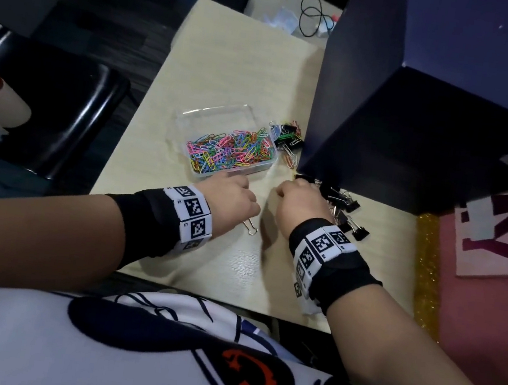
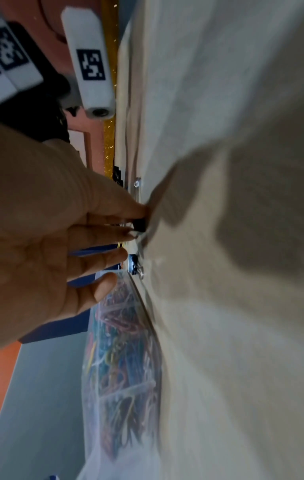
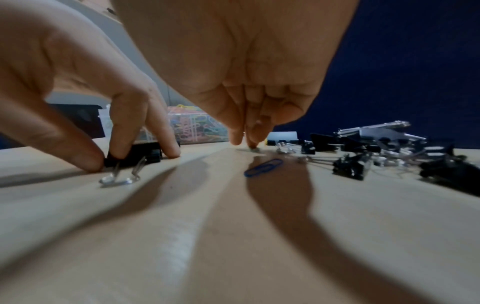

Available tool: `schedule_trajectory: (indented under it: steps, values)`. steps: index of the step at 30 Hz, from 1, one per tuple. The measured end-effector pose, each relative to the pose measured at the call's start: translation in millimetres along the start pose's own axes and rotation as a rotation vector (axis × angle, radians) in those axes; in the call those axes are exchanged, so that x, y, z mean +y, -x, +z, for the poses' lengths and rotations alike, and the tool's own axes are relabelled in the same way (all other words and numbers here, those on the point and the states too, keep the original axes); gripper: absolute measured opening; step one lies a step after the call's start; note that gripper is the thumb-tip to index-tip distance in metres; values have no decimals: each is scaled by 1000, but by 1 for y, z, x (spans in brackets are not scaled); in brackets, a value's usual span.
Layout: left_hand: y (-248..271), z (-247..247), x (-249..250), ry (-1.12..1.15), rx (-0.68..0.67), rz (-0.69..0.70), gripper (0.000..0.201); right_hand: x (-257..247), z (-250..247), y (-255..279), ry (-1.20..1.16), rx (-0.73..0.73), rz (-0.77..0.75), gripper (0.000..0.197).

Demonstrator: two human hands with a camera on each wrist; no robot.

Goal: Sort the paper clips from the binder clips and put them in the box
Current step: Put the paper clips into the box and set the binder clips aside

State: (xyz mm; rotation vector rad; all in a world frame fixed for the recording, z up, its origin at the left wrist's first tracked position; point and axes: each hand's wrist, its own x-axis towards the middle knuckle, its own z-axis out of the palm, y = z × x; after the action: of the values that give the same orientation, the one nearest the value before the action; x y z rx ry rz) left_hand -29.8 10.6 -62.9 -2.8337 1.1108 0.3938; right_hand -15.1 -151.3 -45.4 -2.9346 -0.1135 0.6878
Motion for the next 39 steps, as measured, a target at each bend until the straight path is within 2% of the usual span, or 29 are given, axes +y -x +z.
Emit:
schedule_trajectory:
  steps: [3,5,10,16,18,21,23,28,32,36,39]
  values:
    - [3,-2,0,0,0,-6,21,-6,-3,-2,-68,51,6,40]
    - [7,-5,1,7,-7,-8,22,-10,-7,-9,-125,74,2,47]
    - [20,-8,2,34,-24,-47,25,-17,-15,-31,-161,-44,89,69]
    - [25,-6,-2,108,34,-83,26,-15,-3,-21,-80,-98,31,72]
    - [24,-7,-2,138,62,-94,27,-13,5,-10,-54,-131,8,69]
    - [20,-11,-5,166,69,-115,29,-13,9,7,17,-93,-77,48]
    - [17,-12,-6,177,65,-129,30,-9,8,15,-20,-65,-106,39]
    - [13,-14,-5,211,61,-147,31,15,11,14,-208,70,37,45]
    - [13,-16,1,194,33,-147,34,12,1,6,-195,-21,15,60]
    - [18,-16,4,175,20,-162,35,1,-8,-3,-75,-165,43,60]
    - [22,-15,4,198,36,-168,35,-7,-4,0,64,-227,-21,65]
